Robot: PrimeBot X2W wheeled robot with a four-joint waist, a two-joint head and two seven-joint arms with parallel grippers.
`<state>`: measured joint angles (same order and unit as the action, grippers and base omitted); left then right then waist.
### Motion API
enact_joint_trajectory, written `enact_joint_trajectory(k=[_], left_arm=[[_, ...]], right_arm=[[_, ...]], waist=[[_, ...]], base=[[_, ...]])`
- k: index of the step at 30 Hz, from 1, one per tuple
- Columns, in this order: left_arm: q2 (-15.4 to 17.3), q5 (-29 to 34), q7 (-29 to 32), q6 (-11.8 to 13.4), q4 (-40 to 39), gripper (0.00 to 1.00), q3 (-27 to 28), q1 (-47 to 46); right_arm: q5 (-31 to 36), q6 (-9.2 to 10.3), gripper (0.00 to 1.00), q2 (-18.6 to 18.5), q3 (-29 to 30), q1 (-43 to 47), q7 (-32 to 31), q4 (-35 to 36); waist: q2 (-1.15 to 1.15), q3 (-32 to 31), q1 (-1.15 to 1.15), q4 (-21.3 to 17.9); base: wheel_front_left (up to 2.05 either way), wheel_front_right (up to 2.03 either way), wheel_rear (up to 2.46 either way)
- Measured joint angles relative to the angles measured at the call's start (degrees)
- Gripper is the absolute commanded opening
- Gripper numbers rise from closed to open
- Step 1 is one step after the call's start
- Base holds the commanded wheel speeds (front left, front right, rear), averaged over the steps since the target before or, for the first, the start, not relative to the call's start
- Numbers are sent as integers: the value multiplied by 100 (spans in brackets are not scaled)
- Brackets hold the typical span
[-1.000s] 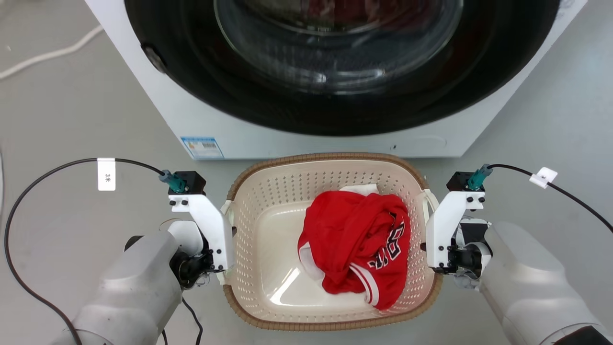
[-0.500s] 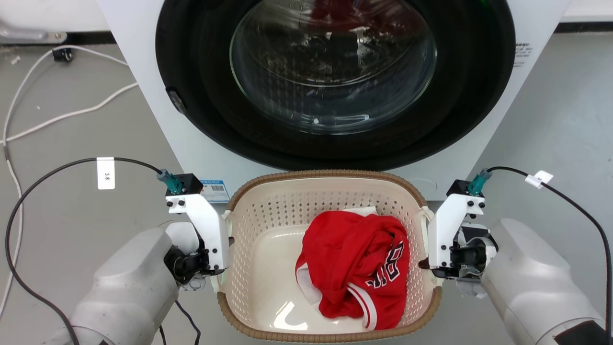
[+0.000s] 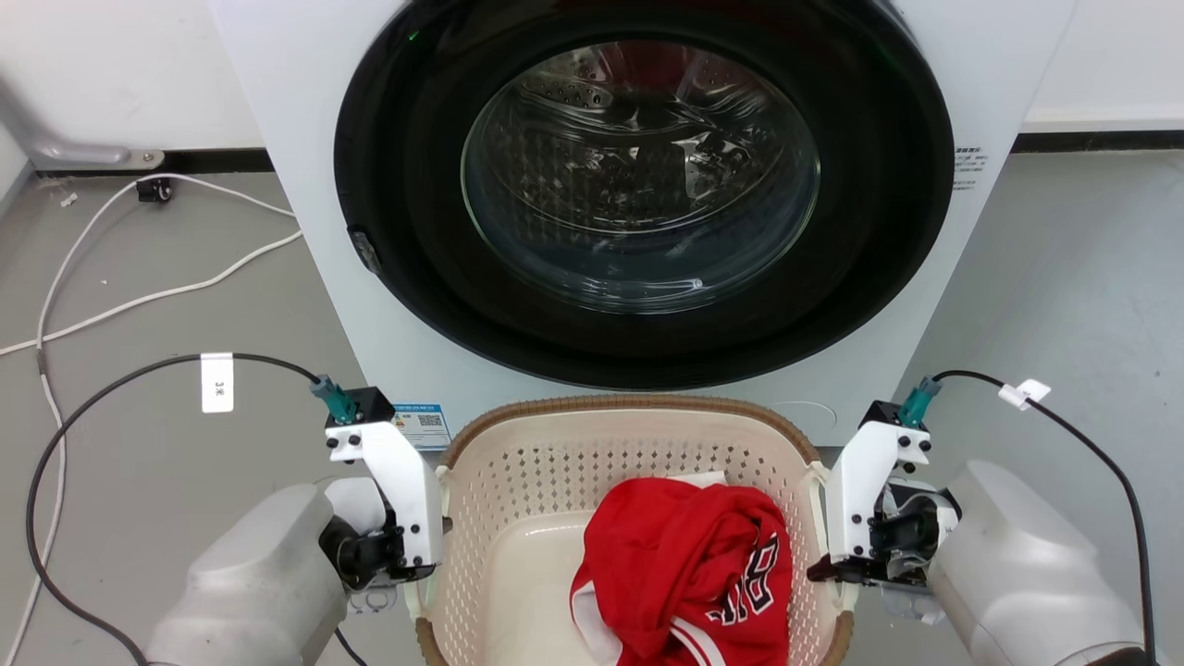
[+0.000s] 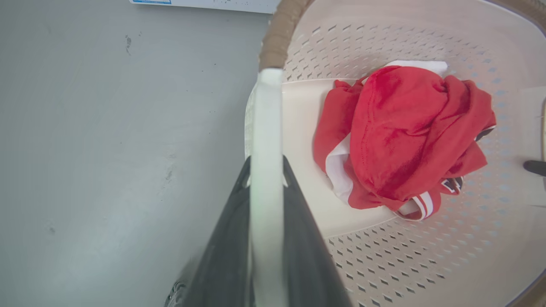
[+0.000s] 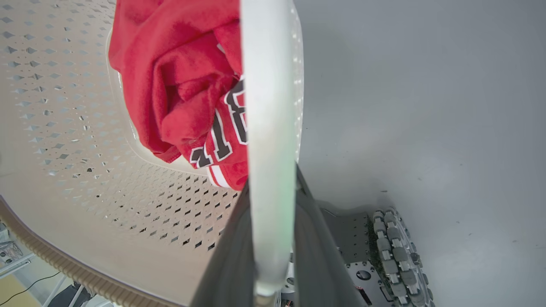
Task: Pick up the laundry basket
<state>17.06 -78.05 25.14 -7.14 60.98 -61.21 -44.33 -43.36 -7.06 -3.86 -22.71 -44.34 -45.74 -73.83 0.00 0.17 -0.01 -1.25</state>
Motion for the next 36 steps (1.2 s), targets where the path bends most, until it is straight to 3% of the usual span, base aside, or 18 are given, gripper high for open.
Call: enact_joint_trajectory(k=[36], left_arm=[[-67,-176,-200,8,29,0,-175,147]], right_arm=[[49,0,0,13,-42,211,192,-32]], waist=[[0,-44,1,47]], base=[[0,0,0]])
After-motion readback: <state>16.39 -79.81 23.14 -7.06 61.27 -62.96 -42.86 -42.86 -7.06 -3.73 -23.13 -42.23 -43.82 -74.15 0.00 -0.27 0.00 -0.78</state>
